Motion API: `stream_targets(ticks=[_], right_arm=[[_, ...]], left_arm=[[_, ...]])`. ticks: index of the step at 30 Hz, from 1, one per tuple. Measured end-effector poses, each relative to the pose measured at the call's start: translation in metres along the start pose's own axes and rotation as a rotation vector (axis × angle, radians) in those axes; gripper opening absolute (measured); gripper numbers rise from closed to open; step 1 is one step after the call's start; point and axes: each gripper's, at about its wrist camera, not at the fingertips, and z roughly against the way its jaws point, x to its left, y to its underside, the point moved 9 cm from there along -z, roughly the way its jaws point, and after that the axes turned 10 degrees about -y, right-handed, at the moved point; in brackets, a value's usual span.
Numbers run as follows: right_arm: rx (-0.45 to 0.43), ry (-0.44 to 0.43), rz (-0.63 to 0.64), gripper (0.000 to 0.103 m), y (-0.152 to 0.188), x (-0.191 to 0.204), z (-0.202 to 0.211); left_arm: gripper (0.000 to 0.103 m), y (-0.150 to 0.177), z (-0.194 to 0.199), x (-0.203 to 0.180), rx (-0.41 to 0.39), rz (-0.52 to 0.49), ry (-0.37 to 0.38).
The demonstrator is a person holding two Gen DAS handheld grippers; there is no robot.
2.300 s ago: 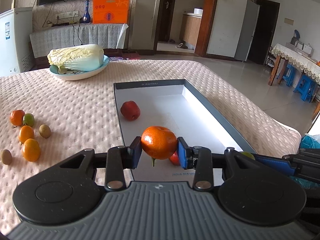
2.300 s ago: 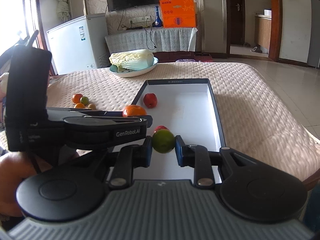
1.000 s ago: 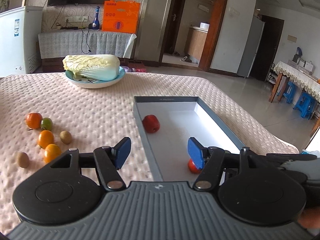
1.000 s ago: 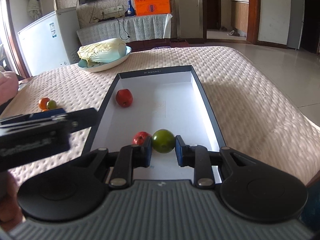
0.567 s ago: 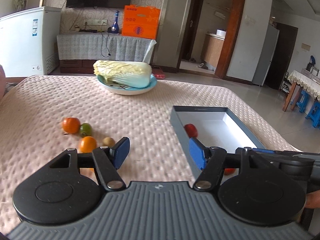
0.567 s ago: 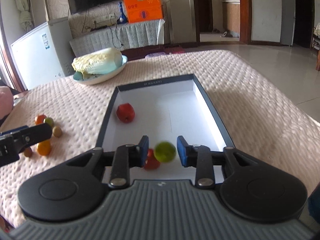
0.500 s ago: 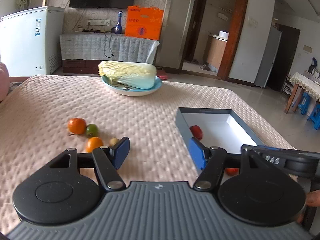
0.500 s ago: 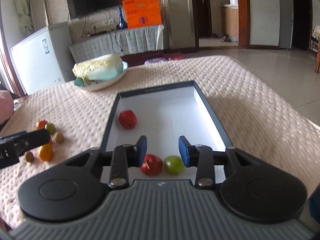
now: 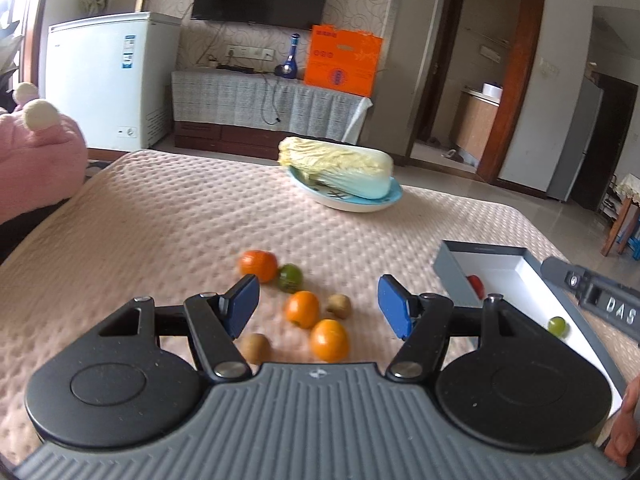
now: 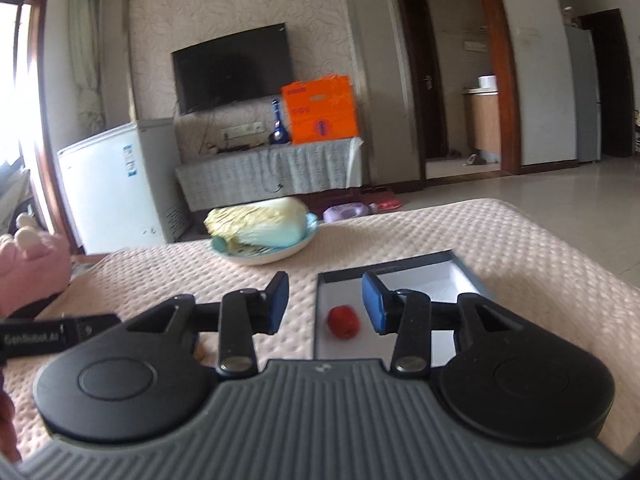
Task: Organize fruits
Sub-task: 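Move both open grippers back toward the remaining fruits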
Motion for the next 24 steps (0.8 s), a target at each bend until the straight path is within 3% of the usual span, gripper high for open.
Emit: stream_targets(ticks=[13, 24], right_arm=[[0.239, -0.201, 0.146, 0.043, 0.057, 0.099, -0.046], [0.342, -0.216, 0.178, 0.043, 0.088, 0.129, -0.081]], left_arm=[[0.071, -0.004, 0.006, 0.095, 0.008, 0.115, -0.117], [0.071, 0.001, 0.004, 0.1, 0.023, 0.086, -0.095]])
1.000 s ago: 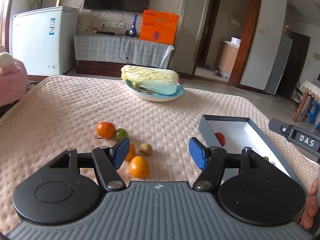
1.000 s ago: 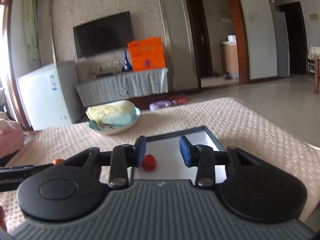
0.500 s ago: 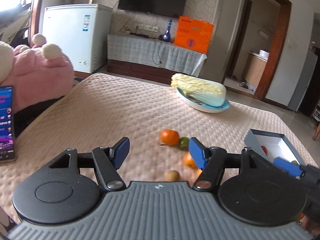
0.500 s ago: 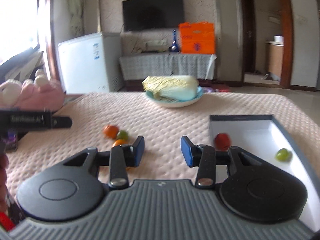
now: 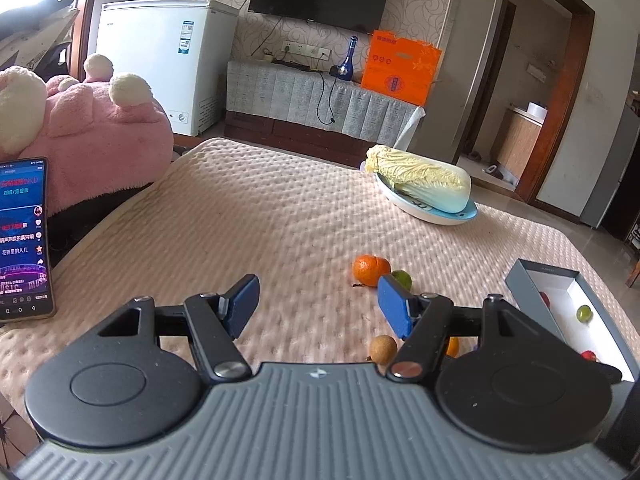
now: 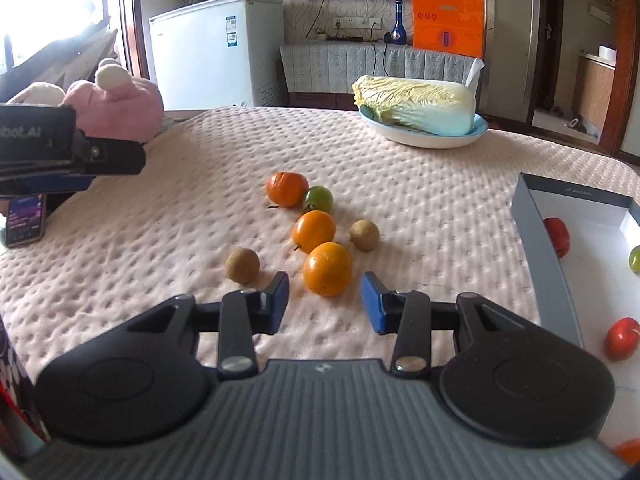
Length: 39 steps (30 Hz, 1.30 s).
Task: Organize fruits
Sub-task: 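Move both open grippers back toward the remaining fruits, then grasp an orange tangerine with the right gripper while the left gripper grasps a brown kiwi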
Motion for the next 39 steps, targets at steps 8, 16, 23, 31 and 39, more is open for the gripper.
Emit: stream_targets(ticks=[8, 16, 23, 31, 39], right_arm=[[0.031, 0.017, -0.043, 0.036, 0.0, -0.004, -0.025], [0.072, 0.001, -0.046, 0.033, 0.004, -0.006, -0.011], [0.108, -0.037, -0.005, 0.033, 0.015, -0.005, 0.017], [0.145, -0.06, 0.026, 0.033, 0.023, -0.009, 0.027], [0.131, -0.062, 0.018, 0.033, 0.021, -0.012, 0.032]], left_arm=[[0.071, 0.018, -0.015, -0.006, 0.045, -0.088, -0.018], [0.071, 0.033, -0.028, -0.025, 0.066, -0.155, -0.002], [0.07, 0.047, -0.041, -0.055, 0.086, -0.174, 0.034], [0.054, 0.061, -0.065, -0.074, 0.139, -0.172, 0.014], [0.027, 0.067, -0.071, -0.082, 0.141, -0.201, 0.008]])
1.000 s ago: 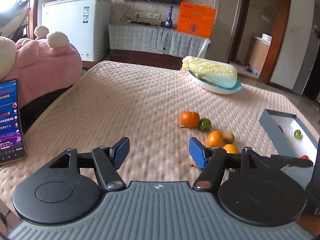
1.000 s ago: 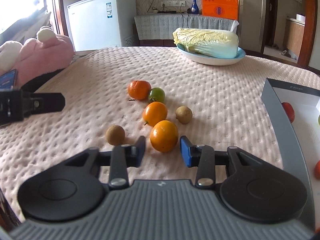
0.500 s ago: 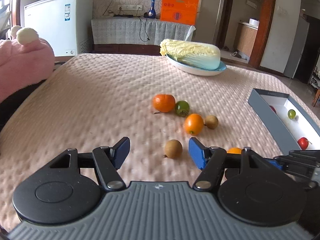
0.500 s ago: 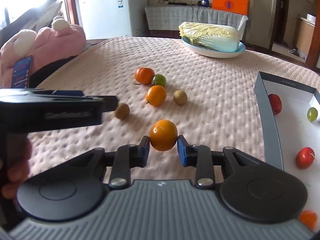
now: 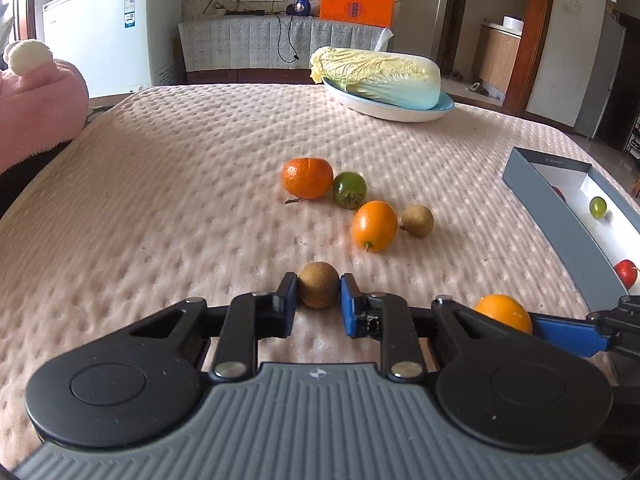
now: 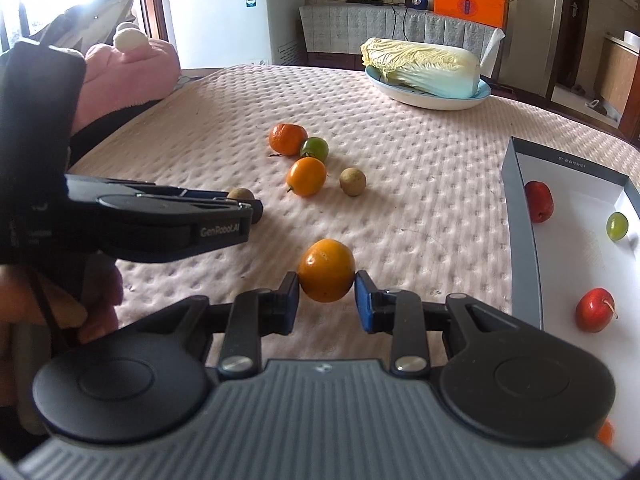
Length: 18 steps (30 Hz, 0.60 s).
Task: Organize fruits
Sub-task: 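Grasp an orange tangerine with the right gripper while the left gripper grasps a brown kiwi, then carry the held tangerine and kiwi over the white box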
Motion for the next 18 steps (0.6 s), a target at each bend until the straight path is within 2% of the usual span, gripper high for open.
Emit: stream_targets(ticks=[4, 18], right_arm=[[-0.027, -0.01, -0.003, 0.033, -0.004, 0.0, 0.004], [-0.055, -0.039, 0.009, 0.033, -0.007, 0.006, 0.015]], left_arm=[[0.027, -0.002, 0.004, 0.002, 0.005, 0.022, 0.016], [0.027, -0.018, 0.032, 0.003, -0.048, 0.015, 0.007]])
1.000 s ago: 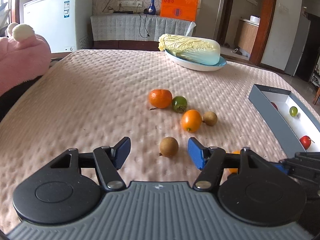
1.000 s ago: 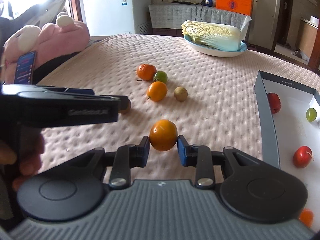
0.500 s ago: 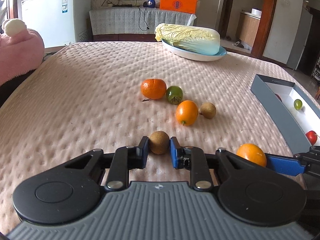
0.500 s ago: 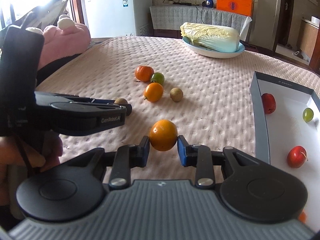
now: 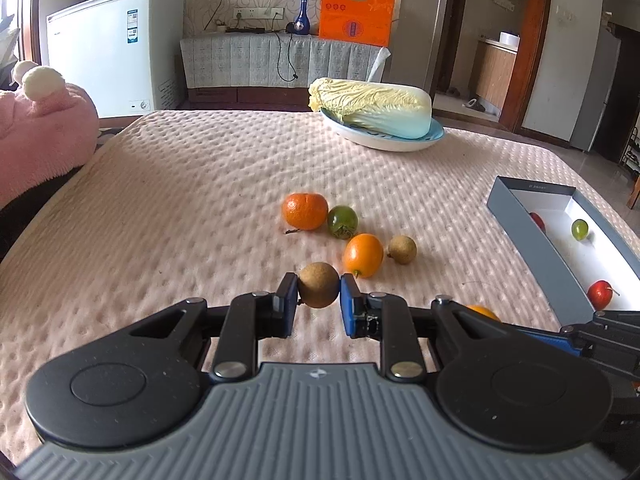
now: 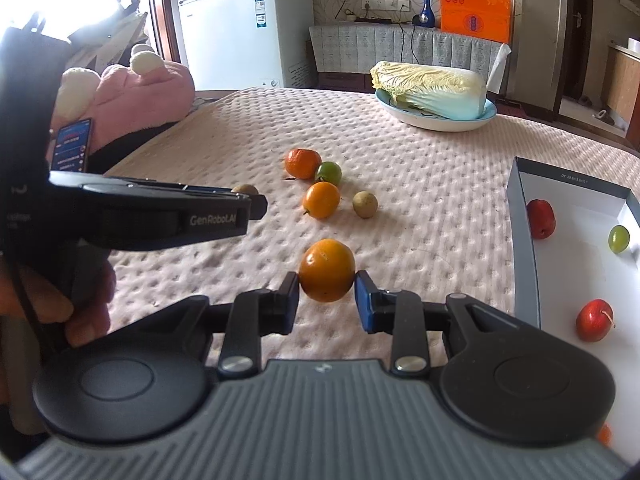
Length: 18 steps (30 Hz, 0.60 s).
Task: Organize fruits
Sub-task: 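Carry the held tangerine and kiwi over the white box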
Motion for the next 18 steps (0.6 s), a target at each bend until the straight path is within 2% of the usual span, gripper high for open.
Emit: stream_targets(ticks=[18], right_arm=[[-0.059, -0.009, -0.021, 0.033, -0.003, -0.017, 0.04]], left_arm=[[0.027, -0.006, 0.011, -0.031, -0.015, -0.014, 0.011]])
